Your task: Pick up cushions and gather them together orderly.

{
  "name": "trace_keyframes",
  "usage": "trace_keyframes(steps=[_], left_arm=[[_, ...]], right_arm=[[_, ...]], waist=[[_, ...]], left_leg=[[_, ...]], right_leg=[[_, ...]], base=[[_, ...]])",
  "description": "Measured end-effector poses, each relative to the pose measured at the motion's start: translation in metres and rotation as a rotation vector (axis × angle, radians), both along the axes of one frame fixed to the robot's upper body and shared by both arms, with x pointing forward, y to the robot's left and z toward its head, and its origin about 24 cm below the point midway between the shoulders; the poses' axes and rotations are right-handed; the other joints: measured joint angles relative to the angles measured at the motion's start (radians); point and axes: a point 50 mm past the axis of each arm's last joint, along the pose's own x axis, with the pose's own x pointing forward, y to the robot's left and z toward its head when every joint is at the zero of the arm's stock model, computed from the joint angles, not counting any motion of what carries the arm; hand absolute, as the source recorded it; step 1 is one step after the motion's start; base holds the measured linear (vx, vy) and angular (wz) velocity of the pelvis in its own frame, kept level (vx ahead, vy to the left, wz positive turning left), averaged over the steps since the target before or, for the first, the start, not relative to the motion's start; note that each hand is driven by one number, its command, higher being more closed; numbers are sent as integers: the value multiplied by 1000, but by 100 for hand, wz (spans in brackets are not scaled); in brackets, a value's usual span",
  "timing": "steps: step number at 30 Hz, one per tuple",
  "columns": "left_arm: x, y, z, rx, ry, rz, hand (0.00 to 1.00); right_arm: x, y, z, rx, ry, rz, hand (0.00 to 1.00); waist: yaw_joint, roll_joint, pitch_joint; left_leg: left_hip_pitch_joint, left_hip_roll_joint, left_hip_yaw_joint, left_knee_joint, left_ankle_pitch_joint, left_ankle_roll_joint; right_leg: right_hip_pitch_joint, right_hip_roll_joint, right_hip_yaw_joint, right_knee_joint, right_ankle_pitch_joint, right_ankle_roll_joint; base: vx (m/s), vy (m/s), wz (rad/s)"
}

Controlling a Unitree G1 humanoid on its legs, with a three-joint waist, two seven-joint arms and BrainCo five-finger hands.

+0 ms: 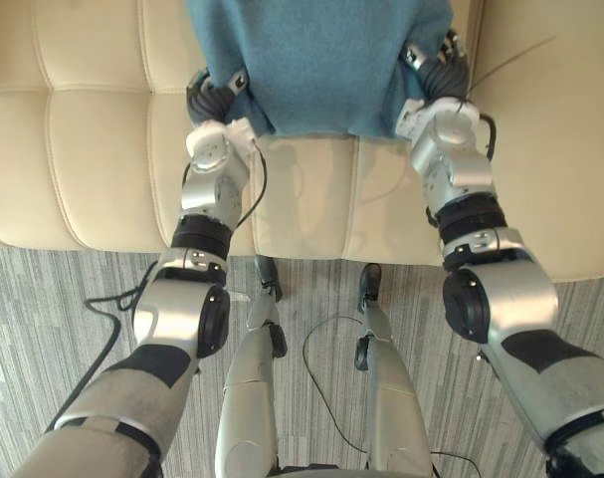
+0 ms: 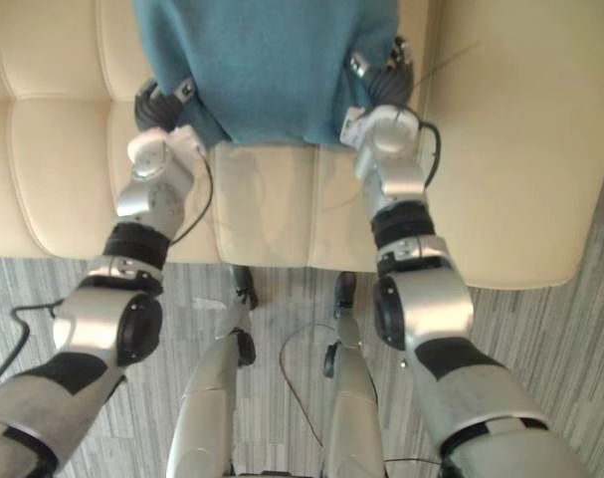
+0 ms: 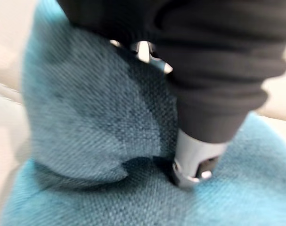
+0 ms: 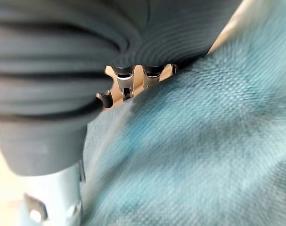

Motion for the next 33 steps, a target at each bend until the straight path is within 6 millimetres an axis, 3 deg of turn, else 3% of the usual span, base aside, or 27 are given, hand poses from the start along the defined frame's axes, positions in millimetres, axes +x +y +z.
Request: trace_keyframes(steps=[7, 9, 11, 12, 15, 16, 20, 21, 23, 24, 26, 27, 29, 33], left_arm=[[-37, 34, 10, -17, -198, 136, 0], [-49, 35, 6, -7, -244, 139, 0], [-62, 27, -9, 10, -253, 116, 0], [-75, 17, -38, 29, -214, 78, 0], [-98, 0, -88, 21, -99, -15, 0], [-101, -4, -96, 15, -77, -32, 0], [-129, -29, -162, 2, 131, -181, 0], [-132, -32, -170, 4, 161, -201, 0], [-148, -40, -207, -5, 303, -263, 0], [-151, -41, -214, -2, 328, -271, 0], [-166, -41, -247, 29, 470, -309, 0], [-169, -41, -254, 32, 500, -317, 0], [-184, -40, -286, 87, 654, -350, 0], [-204, -32, -315, 183, 820, -358, 0]], right_arm=[[-55, -63, -31, 71, -167, -185, 0], [-70, -71, -42, 55, -182, -212, 0], [-87, -76, -63, 27, -163, -228, 0], [-102, -74, -86, 9, -123, -219, 0], [-117, -60, -126, -43, -15, -152, 0], [-119, -57, -134, -41, 8, -139, 0], [-140, -37, -209, -13, 281, -57, 0], [-143, -35, -219, -8, 323, -50, 0], [-166, -31, -267, 14, 519, -40, 0], [-171, -30, -276, 23, 554, -38, 0], [-199, -25, -317, 69, 735, -24, 0], [-206, -24, -325, 77, 774, -21, 0], [-235, -21, -357, 114, 939, -13, 0], [-267, -14, -386, 191, 1110, -21, 0]], waist=[[2, -10, 6], [-1, -12, 8], [-2, -12, 8], [-1, -14, 7], [1, -22, 0], [1, -22, 0], [7, -25, -7], [7, -26, -13], [7, -25, -76], [7, -25, -84], [5, -27, -123], [4, -27, -132], [4, -28, -177], [3, -29, -228]], left_leg=[[29, 6, -22, 21, 2, -5], [54, 5, -31, 25, -2, -9], [88, 8, -46, 52, -23, -16], [140, 7, -55, 67, -44, -20], [201, 5, -65, 89, -85, -31], [208, 4, -67, 88, -87, -32], [306, 4, -68, 88, -91, -35], [320, 3, -67, 89, -94, -34], [375, 4, -52, 82, -112, -35], [390, 4, -50, 81, -115, -36], [458, 5, -40, 73, -134, -42], [467, 5, -39, 71, -135, -43], [508, 4, -32, 48, -137, -46], [570, -2, -13, -9, -128, -48]], right_leg=[[-4, 1, -9, 111, -54, -7], [20, -2, -18, 129, -69, -10], [67, -4, -32, 151, -96, -14], [122, -7, -43, 174, -126, -16], [183, -11, -48, 195, -173, -21], [192, -11, -50, 196, -179, -22], [293, -8, -56, 194, -185, -18], [307, -8, -56, 193, -186, -17], [362, -8, -50, 175, -195, -12], [377, -7, -49, 169, -195, -12], [442, -5, -45, 146, -202, -13], [453, -5, -46, 138, -202, -12], [487, -5, -47, 116, -203, -12], [532, -4, -46, 77, -198, -8]], base=[[-11, -35, 7], [13, -59, 13], [9, -63, 24], [-9, -62, 19], [-1, -47, 11], [16, -32, 9], [89, -31, 2], [109, -13, -6], [102, -4, -10], [103, 3, -15], [63, 10, -13], [23, 12, -5], [0, 0, 0], [16, 6, -7]])
